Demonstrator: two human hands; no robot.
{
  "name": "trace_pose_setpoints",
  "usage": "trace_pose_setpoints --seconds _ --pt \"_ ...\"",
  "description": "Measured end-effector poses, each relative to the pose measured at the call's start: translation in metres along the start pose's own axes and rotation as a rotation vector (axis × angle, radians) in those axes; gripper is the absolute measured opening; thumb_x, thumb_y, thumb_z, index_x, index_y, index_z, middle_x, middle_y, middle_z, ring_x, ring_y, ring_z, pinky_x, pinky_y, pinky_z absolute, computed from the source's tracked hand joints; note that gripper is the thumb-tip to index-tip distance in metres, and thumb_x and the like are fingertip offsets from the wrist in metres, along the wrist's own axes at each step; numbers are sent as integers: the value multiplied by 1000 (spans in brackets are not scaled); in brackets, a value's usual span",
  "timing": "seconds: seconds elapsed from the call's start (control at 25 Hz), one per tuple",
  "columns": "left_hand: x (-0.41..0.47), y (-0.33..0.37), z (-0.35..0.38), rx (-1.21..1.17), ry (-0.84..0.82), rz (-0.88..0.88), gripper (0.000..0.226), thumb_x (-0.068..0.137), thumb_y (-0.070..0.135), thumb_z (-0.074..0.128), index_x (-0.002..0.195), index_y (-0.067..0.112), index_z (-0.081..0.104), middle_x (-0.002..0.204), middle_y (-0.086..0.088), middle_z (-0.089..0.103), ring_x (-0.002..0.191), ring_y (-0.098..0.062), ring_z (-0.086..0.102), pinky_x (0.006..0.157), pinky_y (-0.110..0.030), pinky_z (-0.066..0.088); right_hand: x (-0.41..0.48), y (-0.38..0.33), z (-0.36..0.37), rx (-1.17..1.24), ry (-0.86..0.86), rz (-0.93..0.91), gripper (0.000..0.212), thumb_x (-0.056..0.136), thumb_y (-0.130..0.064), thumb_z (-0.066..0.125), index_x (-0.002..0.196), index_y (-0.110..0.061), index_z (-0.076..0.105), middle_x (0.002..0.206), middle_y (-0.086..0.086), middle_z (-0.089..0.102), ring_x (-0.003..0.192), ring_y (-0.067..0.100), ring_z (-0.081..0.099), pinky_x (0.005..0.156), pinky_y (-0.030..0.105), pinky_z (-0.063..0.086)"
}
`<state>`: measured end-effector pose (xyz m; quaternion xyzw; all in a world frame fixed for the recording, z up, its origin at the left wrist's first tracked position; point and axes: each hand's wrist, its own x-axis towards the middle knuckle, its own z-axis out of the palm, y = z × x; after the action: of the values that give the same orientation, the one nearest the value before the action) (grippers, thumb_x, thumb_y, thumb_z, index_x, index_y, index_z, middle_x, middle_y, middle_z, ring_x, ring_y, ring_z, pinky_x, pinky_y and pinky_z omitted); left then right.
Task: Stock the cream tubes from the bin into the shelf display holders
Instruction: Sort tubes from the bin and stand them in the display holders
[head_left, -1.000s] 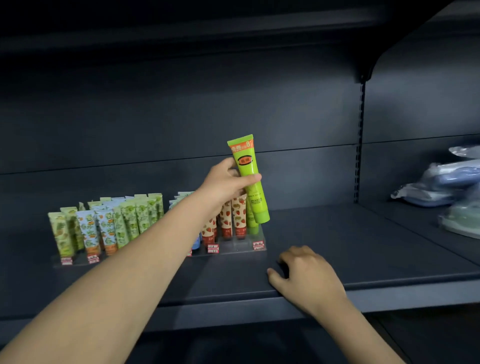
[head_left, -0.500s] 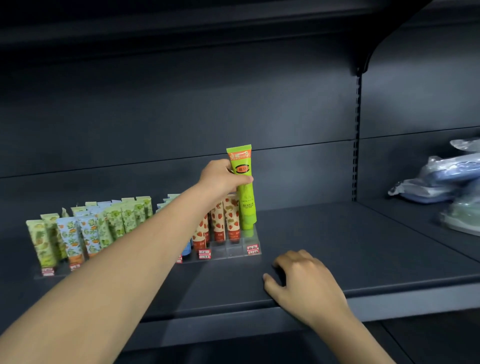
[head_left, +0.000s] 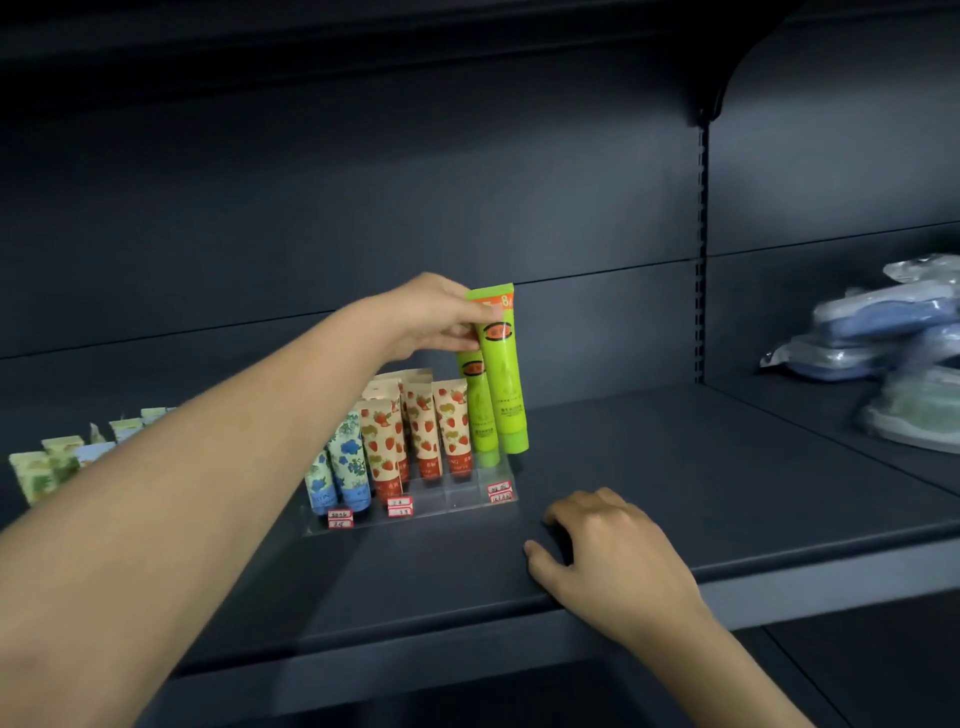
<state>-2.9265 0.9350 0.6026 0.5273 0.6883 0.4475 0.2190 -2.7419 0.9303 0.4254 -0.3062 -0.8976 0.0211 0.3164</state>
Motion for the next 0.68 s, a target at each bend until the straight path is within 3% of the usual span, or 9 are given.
trace_pose_setpoints --seconds 0.08,0.32,0.52,0.68 --pt "3 -1 -3 80 9 29 12 82 9 68 91 12 62 89 -5 64 79 -13 65 69 -19 57 0 0 0 3 1 1 41 89 -52 40 106 -20 59 106 -6 59 105 14 48 85 26 39" --pt "8 -10 -3 212 79 112 15 80 3 68 79 14 58 103 -15 63 80 -17 64 64 -15 56 0 0 -1 12 6 -3 40 89 -52 39 108 -21 59 107 -7 58 105 13 48 84 24 38" --pt "9 -16 -2 269 80 106 14 79 5 70 79 13 59 109 -16 64 98 -24 66 76 -23 57 0 -1 0 11 9 6 40 89 -52 40 108 -22 59 107 -8 59 105 12 48 84 23 38" --pt "6 -14 -5 312 72 104 14 78 5 71 79 12 59 108 -19 65 96 -26 67 81 -28 56 0 0 1 20 17 16 40 89 -52 40 108 -23 60 107 -7 60 105 12 49 85 23 40"
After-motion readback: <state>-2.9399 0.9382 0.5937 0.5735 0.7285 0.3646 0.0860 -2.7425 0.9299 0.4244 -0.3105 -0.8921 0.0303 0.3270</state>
